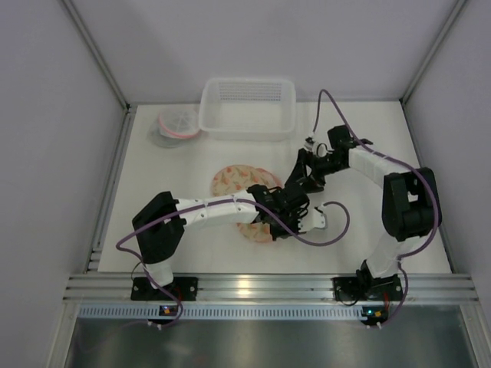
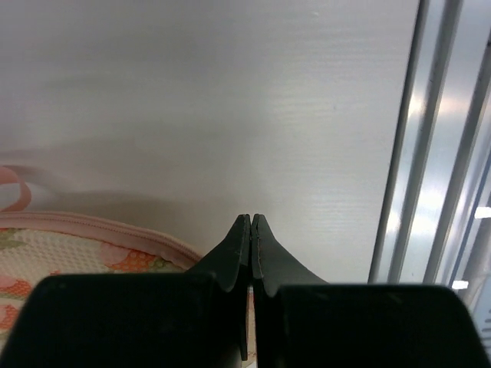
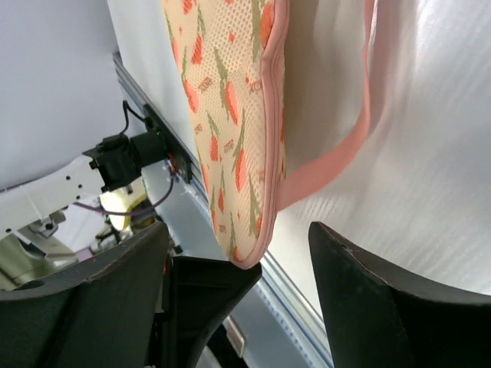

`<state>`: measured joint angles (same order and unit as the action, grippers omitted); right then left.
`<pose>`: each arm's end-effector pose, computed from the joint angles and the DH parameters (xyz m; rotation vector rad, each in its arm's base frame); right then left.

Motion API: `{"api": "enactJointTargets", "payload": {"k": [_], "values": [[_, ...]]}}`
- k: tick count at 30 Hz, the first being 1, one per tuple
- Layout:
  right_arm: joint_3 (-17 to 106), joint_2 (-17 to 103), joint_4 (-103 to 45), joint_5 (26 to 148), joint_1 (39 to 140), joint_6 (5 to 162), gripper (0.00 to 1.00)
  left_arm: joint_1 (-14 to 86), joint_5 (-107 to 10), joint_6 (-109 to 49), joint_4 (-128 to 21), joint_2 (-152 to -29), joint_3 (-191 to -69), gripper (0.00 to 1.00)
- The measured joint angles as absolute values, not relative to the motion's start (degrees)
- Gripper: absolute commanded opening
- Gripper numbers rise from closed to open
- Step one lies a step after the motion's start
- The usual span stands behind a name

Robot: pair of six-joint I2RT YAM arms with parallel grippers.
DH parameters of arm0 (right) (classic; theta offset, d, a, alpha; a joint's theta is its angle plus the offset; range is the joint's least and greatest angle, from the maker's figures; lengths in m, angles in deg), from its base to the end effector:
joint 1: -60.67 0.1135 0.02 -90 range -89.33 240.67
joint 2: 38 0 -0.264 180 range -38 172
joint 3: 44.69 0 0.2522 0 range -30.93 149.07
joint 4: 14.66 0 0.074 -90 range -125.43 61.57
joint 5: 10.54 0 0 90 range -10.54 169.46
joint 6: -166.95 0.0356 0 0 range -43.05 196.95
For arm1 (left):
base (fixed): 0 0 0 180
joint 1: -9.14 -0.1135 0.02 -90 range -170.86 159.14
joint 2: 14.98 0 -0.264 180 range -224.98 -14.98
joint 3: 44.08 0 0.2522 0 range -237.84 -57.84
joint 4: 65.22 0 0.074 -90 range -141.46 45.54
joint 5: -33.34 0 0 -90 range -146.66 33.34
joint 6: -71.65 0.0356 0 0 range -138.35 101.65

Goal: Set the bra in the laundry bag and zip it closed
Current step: Zip the zipper on the laundry bag.

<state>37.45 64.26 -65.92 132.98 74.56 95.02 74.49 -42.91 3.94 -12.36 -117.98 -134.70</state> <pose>0.3263 0.1102 0.1945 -0.1264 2.7458 1.4516 0.1471 -0.3409 0.2181 1.9766 1.9535 -0.5354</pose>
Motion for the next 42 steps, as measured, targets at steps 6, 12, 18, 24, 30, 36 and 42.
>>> {"api": "enactJointTargets", "payload": {"k": [6, 12, 18, 24, 30, 36, 42], "values": [[28.73, 57.42, -65.37, 133.63, 71.72, 94.82, 0.69, 74.44, -48.74, -1.66, -19.71, -118.09, -134.92, 0.0], [23.07, 58.6, -62.58, 136.06, 73.62, 98.67, 0.54, 74.35, -52.72, -3.56, -23.69, -122.62, -139.55, 0.0], [25.62, 62.32, -62.71, 137.02, 75.57, 98.51, 0.09, 74.22, -53.31, -3.32, -24.87, -124.91, -141.14, 0.0], [30.34, 65.84, -65.35, 136.63, 75.57, 96.46, 0.0, 73.57, -51.36, -0.63, -26.96, -122.64, -136.29, 0.0], [34.61, 69.44, -67.93, 136.96, 75.72, 94.73, 0.0, 73.7, -49.4, 3.13, -27.31, -118.14, -128.95, 0.0], [39.33, 74.1, -72.57, 138.31, 76.33, 92.61, 0.26, 73.7, -47.6, 5.84, -27.53, -114.68, -125.15, 0.0], [42.5, 74.25, -74.47, 137.39, 75.5, 88.68, 0.79, 74.86, -46.07, 2.12, -23.29, -116.23, -127.48, 0.0]]}}
